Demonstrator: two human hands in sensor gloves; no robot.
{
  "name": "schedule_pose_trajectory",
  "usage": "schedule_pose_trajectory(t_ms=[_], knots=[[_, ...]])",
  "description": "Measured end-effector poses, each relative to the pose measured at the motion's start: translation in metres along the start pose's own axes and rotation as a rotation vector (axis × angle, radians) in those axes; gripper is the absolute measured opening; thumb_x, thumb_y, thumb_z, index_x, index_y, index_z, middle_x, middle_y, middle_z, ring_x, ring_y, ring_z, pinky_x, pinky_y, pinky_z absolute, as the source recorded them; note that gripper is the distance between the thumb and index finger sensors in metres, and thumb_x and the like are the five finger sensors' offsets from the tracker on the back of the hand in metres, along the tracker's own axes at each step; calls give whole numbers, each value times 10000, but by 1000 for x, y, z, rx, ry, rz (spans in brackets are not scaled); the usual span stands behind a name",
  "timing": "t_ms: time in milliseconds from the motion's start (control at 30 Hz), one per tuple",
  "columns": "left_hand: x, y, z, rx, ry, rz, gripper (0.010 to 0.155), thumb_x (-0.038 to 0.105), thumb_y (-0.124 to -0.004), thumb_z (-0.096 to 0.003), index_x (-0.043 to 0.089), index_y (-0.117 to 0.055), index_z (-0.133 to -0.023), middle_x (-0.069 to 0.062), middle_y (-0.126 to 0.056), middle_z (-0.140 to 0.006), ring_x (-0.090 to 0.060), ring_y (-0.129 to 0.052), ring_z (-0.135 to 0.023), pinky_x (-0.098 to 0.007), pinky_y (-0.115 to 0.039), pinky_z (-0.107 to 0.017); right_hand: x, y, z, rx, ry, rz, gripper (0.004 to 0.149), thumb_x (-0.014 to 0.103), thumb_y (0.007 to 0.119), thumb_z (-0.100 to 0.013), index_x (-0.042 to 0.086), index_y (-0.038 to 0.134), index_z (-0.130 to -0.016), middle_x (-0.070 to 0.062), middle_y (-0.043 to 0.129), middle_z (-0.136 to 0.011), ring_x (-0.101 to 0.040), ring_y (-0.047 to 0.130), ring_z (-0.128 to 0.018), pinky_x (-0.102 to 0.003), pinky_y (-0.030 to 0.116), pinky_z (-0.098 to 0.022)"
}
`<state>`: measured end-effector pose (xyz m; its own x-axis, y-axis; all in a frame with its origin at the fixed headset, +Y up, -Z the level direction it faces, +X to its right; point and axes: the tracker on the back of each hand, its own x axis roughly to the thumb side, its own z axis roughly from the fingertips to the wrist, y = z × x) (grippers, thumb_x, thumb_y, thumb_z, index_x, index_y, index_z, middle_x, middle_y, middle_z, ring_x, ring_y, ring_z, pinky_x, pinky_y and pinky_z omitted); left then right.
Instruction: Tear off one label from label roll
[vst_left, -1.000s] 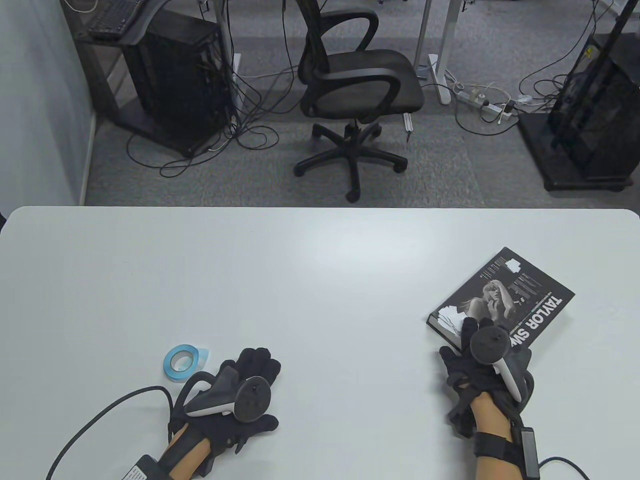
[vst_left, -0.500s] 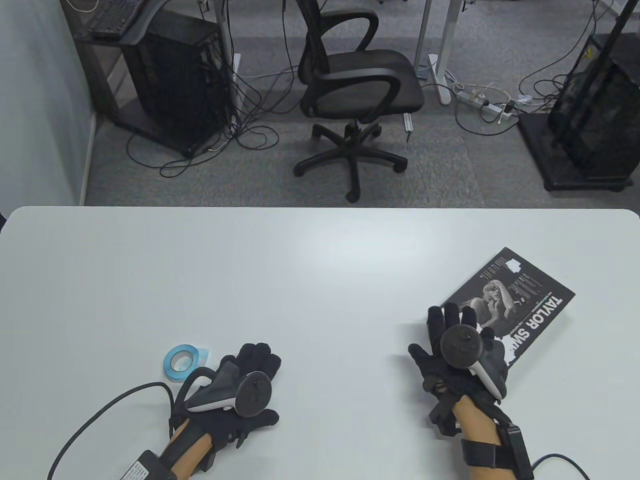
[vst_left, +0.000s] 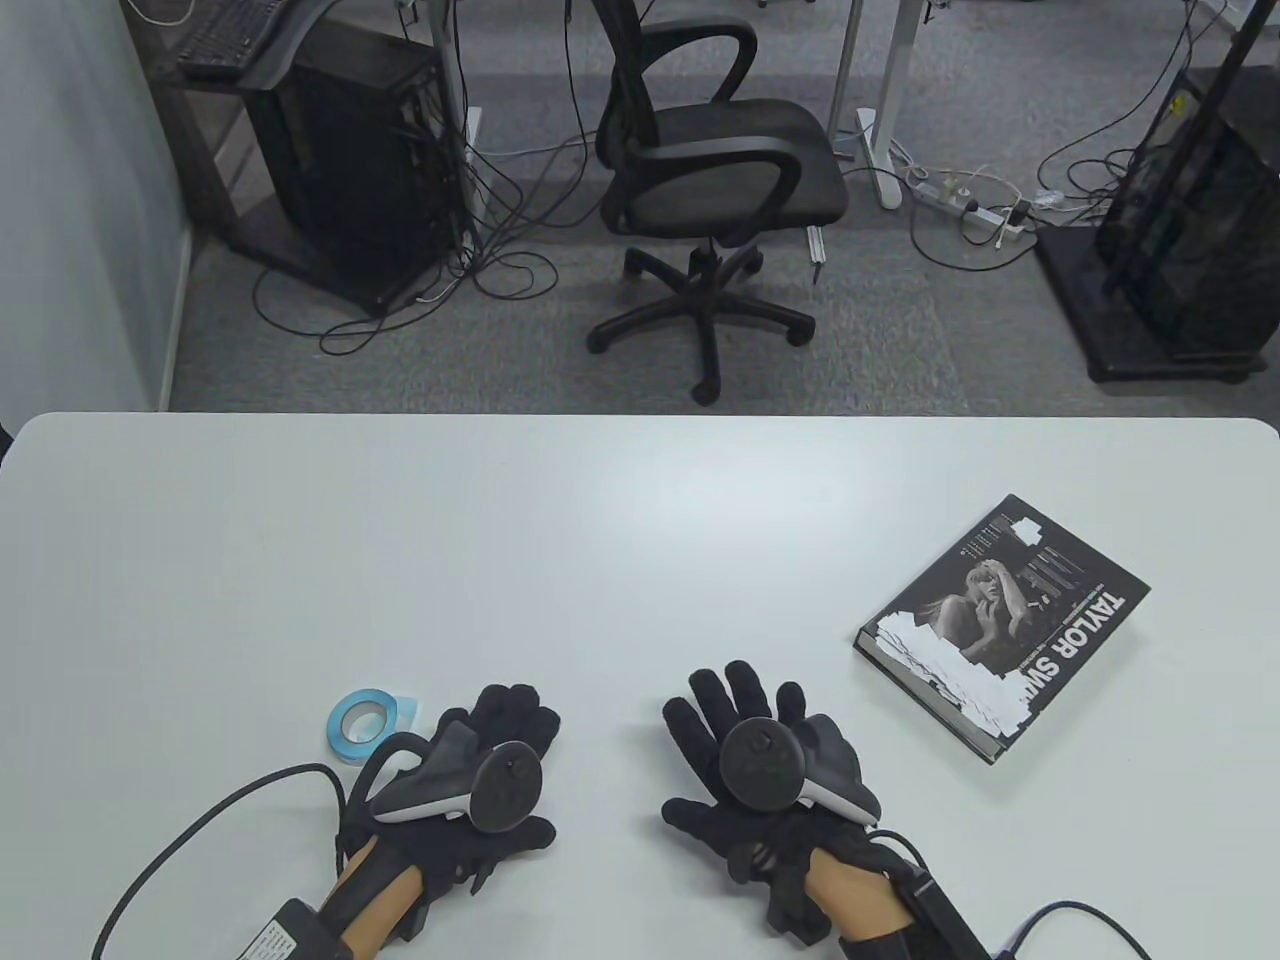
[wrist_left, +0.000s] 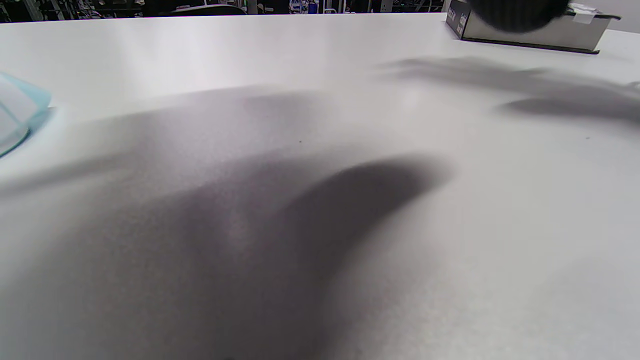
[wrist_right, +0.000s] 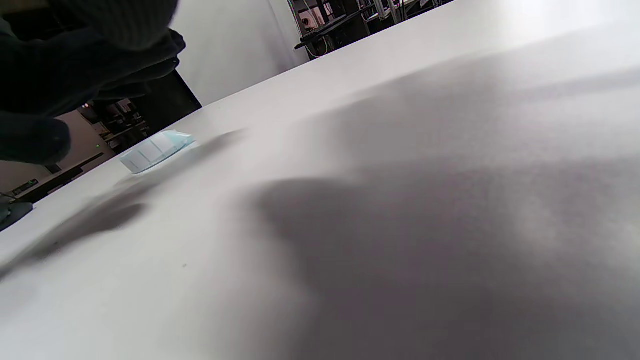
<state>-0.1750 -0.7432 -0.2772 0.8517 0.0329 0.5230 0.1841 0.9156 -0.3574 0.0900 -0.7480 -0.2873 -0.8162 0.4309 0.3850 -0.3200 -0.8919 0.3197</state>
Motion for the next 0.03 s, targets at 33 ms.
schedule_pose_trajectory(t_ms=[33], knots=[[1,0,1,-1,-2,-1,977,657,-603,-433,173,2,-1028,-139,55,-1093,-407,-65,-1063,-636,-244,-721,-1,0,0,-3,5,-7,817,603,701,-413,364,197,-1010,-3,-16,-1083,-303,-117,-991,-641,-78,-613]])
